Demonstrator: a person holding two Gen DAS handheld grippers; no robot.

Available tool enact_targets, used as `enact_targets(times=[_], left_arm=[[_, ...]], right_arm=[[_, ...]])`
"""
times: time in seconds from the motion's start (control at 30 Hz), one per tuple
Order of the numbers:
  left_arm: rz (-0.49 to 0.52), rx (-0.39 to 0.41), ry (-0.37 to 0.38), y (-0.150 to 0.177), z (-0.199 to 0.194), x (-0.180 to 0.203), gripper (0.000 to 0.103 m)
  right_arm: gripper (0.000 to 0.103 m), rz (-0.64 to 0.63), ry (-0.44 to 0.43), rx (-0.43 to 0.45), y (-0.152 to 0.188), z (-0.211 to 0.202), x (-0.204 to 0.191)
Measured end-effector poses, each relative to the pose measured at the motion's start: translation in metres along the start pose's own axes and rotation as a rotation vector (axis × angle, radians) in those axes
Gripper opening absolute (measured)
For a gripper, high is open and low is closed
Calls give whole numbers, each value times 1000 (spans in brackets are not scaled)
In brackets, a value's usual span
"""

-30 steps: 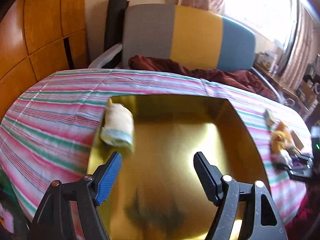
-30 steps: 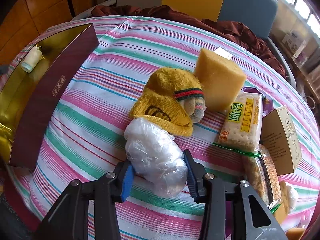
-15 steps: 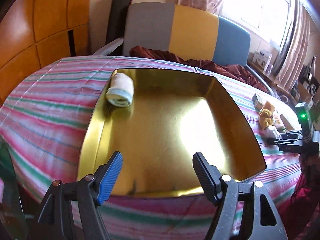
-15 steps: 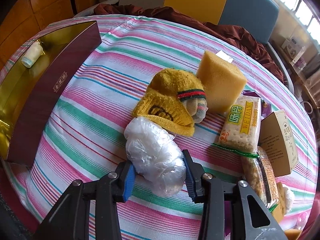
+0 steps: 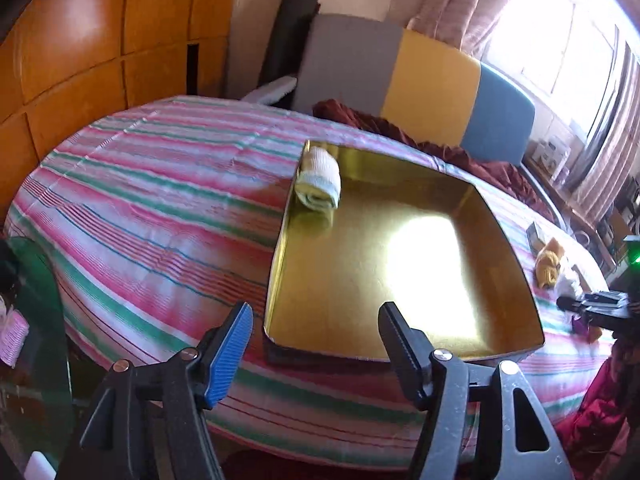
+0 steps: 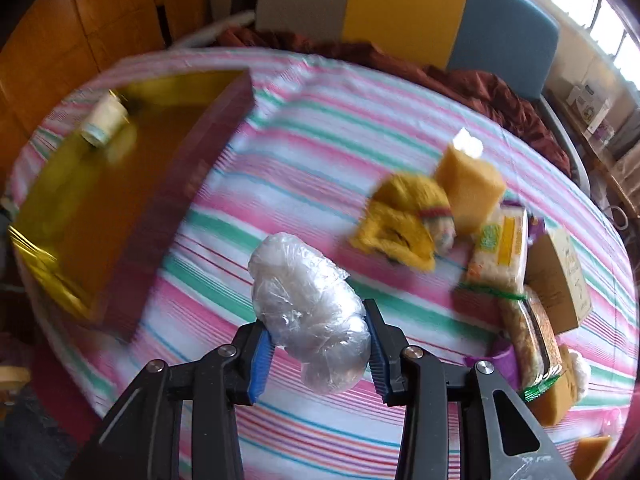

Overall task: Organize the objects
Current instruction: 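Carry the plastic bundle into the tray beside the sock and release with right tool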

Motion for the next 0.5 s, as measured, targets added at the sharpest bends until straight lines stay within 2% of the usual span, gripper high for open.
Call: enact_targets(times=[0.07, 0.17, 0.3, 0.4, 0.5], left_arm=[[12, 30, -7, -2, -5, 3, 66], [42, 53, -36, -1, -7, 6, 66], [29, 49, -45, -4, -4, 1, 66], [11, 61, -75, -5, -5, -5, 66], [-6, 69, -112, -6, -6, -10, 66]], right_arm=[[42, 15, -72, 67, -20, -19, -20], [42, -14, -200, 106, -52, -25, -70], [43, -62, -345, 51, -82, 8, -151], [43, -58, -393, -8, -97, 44, -195], [44, -16, -441, -37, -112, 70, -221]])
Point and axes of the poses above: each gripper's, at about its wrist camera, not at the fingertips, and z roughly the way its jaws point, x to its right, y to its underside, the point moved 2 cm from there along z, roughly the way its jaws point, and after that the axes turned 4 degrees about -y, right-handed, at the moved point
